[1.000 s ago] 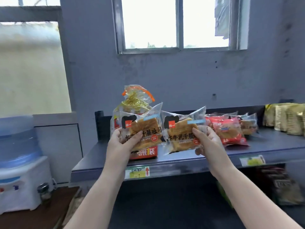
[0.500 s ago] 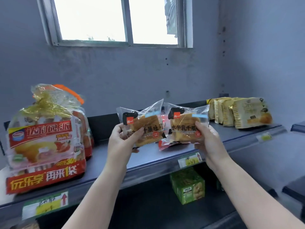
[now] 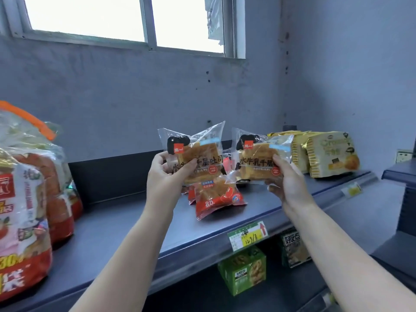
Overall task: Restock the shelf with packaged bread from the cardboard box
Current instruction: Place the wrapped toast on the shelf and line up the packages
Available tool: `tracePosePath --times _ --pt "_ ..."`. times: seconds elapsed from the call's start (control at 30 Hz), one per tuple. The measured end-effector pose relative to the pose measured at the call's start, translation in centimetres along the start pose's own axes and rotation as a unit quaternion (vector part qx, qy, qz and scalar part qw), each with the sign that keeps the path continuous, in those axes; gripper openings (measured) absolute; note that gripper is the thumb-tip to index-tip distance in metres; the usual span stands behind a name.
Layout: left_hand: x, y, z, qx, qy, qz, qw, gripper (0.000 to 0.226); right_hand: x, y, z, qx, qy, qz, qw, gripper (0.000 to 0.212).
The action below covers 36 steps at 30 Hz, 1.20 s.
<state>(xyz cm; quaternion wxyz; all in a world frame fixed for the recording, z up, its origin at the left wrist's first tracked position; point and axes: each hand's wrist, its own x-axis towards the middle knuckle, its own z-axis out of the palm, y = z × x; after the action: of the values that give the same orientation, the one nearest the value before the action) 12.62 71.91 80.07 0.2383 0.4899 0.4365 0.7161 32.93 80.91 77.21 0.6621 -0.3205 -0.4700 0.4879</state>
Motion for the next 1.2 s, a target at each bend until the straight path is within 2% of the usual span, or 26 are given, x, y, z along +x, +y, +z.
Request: tracePosePath --times 0.13,0.37,0.57,0.7,0.87,1.0,1.07,1.13,1.2 --pt "2.6 -0.6 0.9 -0.013 -0.006 0.005 1.0 0.029 3.2 0.4 0.3 0.007 0.034 -0.018 0.999 0.013" --pt "5.7 -1.3 2.7 -0.003 0.003 0.005 1.0 0.026 8.3 1.6 -0.5 -0.042 0.065 -0.048 0.996 0.018" --pt "6.7 -2.5 3.5 0.027 0.065 -0.002 0.998 0.022 11.8 4.3 -1.9 -0.119 -0.061 0.044 0.99 0.022" --pt "6.8 -3.2 5.0 0.035 0.091 -0.013 0.995 0.025 13.4 5.8 -2.9 -0.228 -0.167 0.093 0.955 0.021" --pt "5.5 -4.3 8.4 0.072 0.112 -0.005 0.991 0.026 15.3 6.2 -4.2 -0.3 -0.19 0.06 0.933 0.022" --pt "4.1 -4.8 12.0 0.1 0.102 -0.001 0.99 0.034 15.8 6.2 -5.0 -0.391 -0.172 -0.008 0.904 0.05" --pt "3.3 -5.3 13.8 0.106 0.093 -0.012 0.99 0.033 15.3 5.3 -5.8 -0.356 -0.155 -0.059 0.92 0.053" --pt "2.8 -6.1 15.3 0.117 0.073 -0.025 0.99 0.032 14.5 4.1 -6.8 -0.225 -0.142 -0.088 0.96 0.046" --pt "2.4 -7.0 16.4 0.124 0.05 -0.045 0.99 0.031 13.3 2.5 -7.5 -0.113 -0.189 -0.082 0.972 0.057"
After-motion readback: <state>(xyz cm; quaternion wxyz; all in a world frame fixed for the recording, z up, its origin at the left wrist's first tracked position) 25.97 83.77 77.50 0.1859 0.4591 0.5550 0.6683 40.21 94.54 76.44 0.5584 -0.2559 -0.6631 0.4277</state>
